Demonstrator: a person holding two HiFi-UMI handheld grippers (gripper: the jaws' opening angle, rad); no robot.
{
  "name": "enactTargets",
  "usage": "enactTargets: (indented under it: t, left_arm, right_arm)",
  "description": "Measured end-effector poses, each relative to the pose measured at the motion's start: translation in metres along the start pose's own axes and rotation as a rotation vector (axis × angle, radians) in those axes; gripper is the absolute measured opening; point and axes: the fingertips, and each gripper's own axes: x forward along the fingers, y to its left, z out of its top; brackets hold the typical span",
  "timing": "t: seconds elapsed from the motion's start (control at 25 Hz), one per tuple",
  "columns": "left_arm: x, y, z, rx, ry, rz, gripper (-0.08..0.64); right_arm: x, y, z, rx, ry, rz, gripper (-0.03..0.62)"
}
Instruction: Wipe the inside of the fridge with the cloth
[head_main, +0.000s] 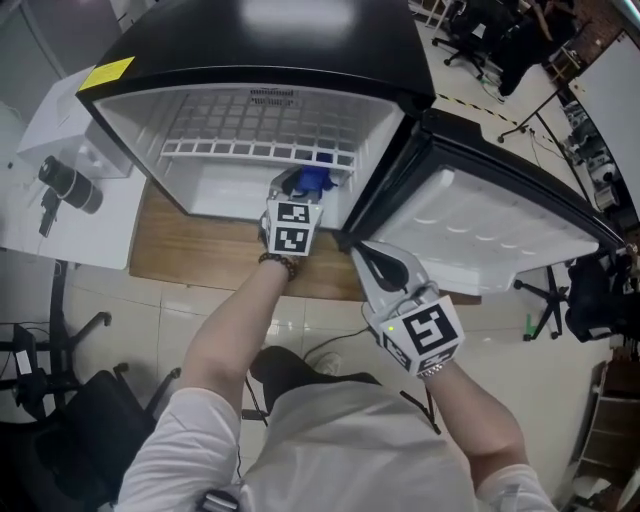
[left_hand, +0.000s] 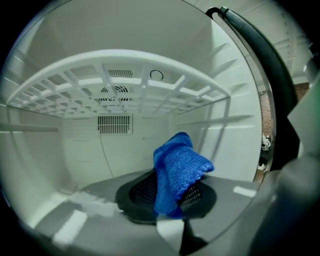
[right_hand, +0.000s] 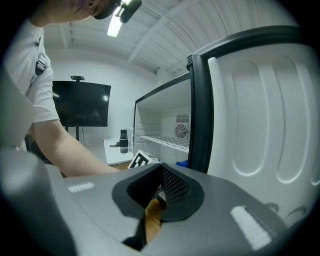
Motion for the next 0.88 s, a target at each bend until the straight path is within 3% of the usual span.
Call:
enactTargets:
  t: [0.4,0.88]
  left_arm:
    - [-0.079,-0.019,0.002,0.027,-0.001,-0.024,0.061]
    - [-0.165,-0.061,0.040,0.112,-0.056,-0.271,0.064]
  right_arm:
    - [-0.008,0.014,-0.003,-0.003,0.039,0.040,0.033]
    - [-0.004,0.018,0.000,-0.004,0.106,0.058,0.146]
